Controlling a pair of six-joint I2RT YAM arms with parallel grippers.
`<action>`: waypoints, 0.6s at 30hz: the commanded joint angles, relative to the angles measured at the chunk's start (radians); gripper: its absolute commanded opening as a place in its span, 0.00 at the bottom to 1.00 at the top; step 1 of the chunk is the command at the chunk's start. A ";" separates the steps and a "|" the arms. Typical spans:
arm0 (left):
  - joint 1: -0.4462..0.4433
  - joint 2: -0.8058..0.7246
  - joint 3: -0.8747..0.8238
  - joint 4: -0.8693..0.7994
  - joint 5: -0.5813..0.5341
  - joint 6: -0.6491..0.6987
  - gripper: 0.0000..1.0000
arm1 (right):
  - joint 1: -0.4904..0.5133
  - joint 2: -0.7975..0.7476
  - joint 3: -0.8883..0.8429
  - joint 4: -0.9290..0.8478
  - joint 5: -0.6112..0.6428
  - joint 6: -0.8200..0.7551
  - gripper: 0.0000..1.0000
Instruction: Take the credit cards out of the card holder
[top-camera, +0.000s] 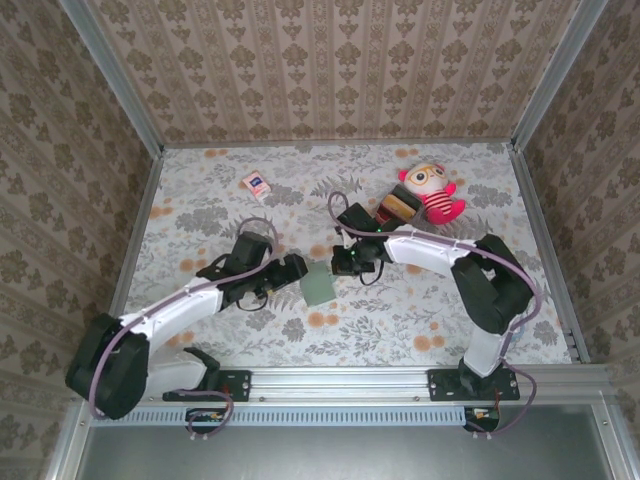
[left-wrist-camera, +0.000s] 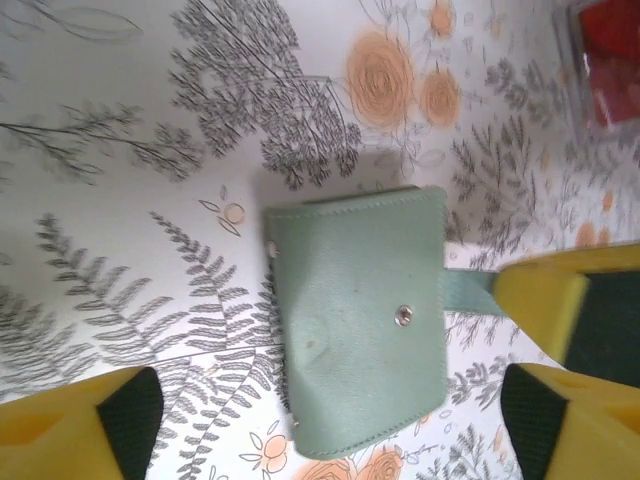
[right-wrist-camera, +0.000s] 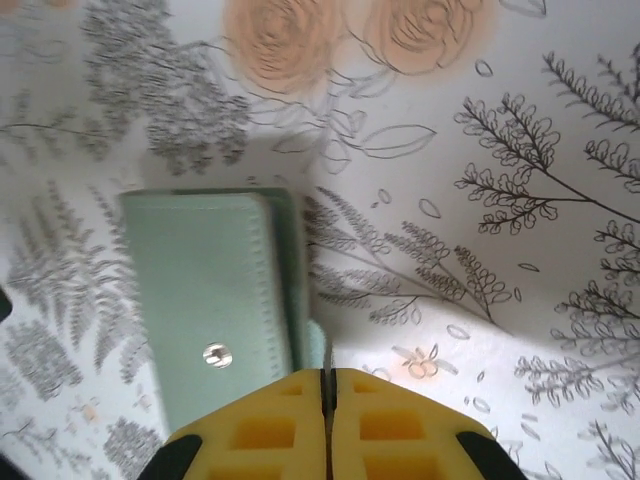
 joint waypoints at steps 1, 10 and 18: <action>0.029 -0.043 0.033 -0.101 -0.061 0.021 0.96 | 0.003 -0.091 -0.003 -0.034 -0.016 -0.040 0.06; 0.091 -0.032 0.098 -0.155 -0.107 0.034 1.00 | 0.041 -0.118 0.062 -0.047 -0.064 -0.020 0.07; 0.096 -0.061 0.075 -0.139 -0.120 0.004 1.00 | 0.045 -0.052 0.110 0.011 -0.112 0.016 0.07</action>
